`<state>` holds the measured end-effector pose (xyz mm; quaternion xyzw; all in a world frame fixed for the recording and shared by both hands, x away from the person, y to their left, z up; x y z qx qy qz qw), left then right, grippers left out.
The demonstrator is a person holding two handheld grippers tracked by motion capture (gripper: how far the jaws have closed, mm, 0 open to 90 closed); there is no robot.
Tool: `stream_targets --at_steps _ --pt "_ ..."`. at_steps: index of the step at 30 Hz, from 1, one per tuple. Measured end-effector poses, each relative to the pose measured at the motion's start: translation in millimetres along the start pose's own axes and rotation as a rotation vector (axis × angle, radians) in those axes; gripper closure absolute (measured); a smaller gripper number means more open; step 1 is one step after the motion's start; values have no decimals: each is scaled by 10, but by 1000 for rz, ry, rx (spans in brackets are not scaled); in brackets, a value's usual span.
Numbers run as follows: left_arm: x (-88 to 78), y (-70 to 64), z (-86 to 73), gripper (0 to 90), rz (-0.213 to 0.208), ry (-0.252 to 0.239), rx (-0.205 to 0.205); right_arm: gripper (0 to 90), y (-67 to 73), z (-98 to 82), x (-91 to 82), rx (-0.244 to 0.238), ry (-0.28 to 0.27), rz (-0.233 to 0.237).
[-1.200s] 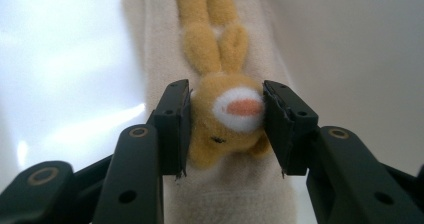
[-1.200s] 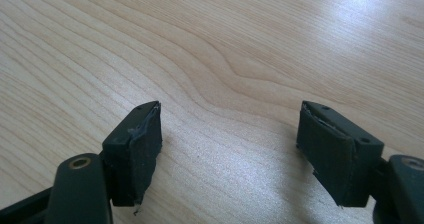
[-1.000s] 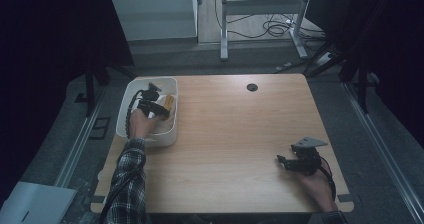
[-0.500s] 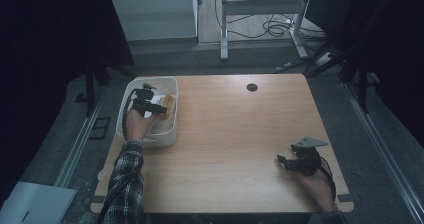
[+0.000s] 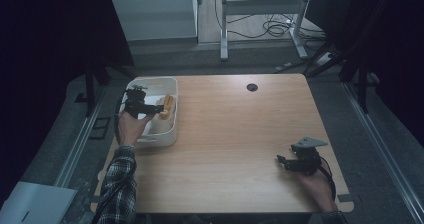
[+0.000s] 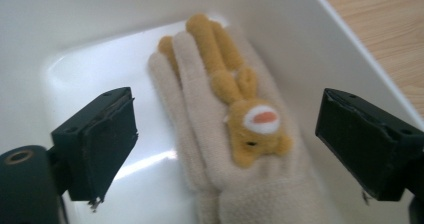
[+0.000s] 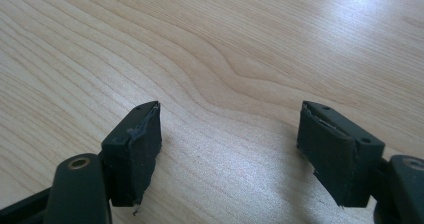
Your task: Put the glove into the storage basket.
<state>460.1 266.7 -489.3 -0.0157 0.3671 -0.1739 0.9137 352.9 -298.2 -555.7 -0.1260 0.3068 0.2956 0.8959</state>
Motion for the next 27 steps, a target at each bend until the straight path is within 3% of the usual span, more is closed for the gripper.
stream_targets --at_steps 13,27 --pt "-228 -234 -77 34 -52 -41 87 242 0 2 3 0 4 -2" --pt "-413 -645 -234 13 -133 -99 175 239 1 3 3 -1 4 -1"
Point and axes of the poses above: each handheld gripper's, and its own axes: x roughly forward along the jaws, z roughly out of its top, y roughly to its left, the point moved 1 cm from there along x, roughly forward along the jaws, and after that the axes turned 4 degrees about -y, right-handed, at the moved point
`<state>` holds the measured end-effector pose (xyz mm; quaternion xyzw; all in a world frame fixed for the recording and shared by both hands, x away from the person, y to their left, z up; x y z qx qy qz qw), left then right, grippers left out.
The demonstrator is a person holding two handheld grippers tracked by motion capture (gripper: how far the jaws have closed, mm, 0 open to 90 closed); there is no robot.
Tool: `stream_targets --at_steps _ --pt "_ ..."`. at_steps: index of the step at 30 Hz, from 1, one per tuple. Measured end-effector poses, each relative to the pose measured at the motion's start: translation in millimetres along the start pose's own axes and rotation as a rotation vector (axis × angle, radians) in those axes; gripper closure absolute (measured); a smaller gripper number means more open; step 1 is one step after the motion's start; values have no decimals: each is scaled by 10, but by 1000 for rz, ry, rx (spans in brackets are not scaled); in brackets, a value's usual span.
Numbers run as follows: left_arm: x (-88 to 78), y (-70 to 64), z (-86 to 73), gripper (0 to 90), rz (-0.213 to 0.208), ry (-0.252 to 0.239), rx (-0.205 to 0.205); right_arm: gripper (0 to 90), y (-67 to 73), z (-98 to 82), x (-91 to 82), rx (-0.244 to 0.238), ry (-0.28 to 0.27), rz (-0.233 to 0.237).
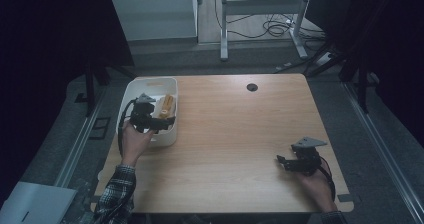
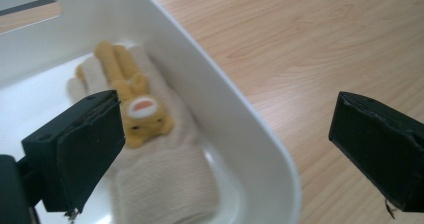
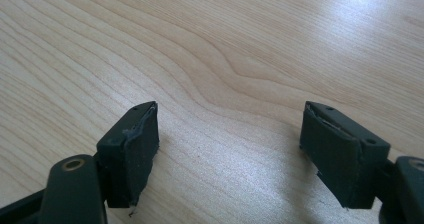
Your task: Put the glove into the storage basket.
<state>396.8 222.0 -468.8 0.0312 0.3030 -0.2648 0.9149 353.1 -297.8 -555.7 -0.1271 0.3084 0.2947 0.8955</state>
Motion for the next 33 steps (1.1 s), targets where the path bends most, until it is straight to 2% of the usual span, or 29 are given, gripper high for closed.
stream_targets --at_steps 16,25,33 --pt "19 -651 -132 14 -136 -69 99 218 1 1 3 1 4 -1" --pt "98 -929 -267 15 -182 -65 145 209 0 2 4 -2 5 -1" --pt "227 -1108 -507 15 -213 -41 186 206 1 2 5 -3 6 0"
Point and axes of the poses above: each handheld gripper's, and its own axes: x roughly forward along the jaws, z roughly out of its top, y roughly to its left, the point moved 1 cm from there along x, roughly forward along the jaws, and after that the axes turned 4 degrees about -y, right-handed, at the moved point
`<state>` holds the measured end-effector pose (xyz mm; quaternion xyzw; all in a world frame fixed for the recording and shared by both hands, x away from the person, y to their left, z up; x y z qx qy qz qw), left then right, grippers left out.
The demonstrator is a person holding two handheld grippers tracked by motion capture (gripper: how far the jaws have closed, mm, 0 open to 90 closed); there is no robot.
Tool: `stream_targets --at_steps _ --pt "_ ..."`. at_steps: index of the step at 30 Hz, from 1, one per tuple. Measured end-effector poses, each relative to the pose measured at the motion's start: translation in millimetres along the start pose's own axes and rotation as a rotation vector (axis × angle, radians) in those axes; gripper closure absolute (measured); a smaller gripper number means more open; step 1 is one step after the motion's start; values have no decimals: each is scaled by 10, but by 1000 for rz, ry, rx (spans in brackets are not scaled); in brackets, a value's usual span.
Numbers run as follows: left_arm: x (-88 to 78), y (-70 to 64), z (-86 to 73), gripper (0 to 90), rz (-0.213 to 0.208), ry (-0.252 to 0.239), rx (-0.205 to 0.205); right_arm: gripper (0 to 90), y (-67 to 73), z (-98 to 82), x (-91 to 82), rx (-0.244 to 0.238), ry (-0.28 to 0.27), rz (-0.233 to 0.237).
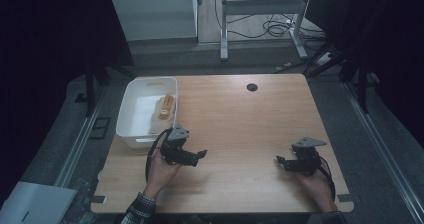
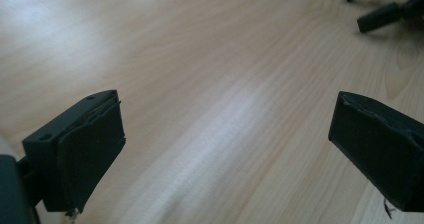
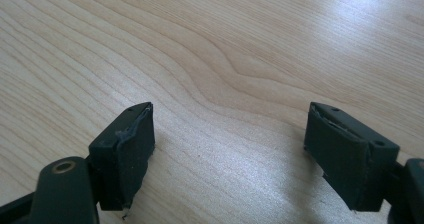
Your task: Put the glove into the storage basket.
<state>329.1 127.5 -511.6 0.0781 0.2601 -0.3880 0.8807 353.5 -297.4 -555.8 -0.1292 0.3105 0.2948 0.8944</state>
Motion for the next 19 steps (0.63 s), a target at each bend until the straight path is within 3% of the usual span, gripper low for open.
stream_targets --at_steps 5,13,15,19 --pt "143 -69 -213 15 -24 51 7 205 1 0 0 1 1 0" --pt "356 -76 -501 12 -5 162 28 202 0 -1 2 -2 -1 3" --pt "396 -87 -519 8 12 195 34 201 0 -1 2 -2 -1 2" --pt "407 -81 -514 3 18 196 19 198 1 -3 2 -3 0 3"
Point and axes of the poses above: each handheld gripper's, and its own axes: x roughly forward along the jaws, z roughly out of its top, y roughly to its left, the point moved 1 cm from there along x, roughly forward along the jaws, and after that the axes turned 4 degrees about -y, right-handed, at the moved point
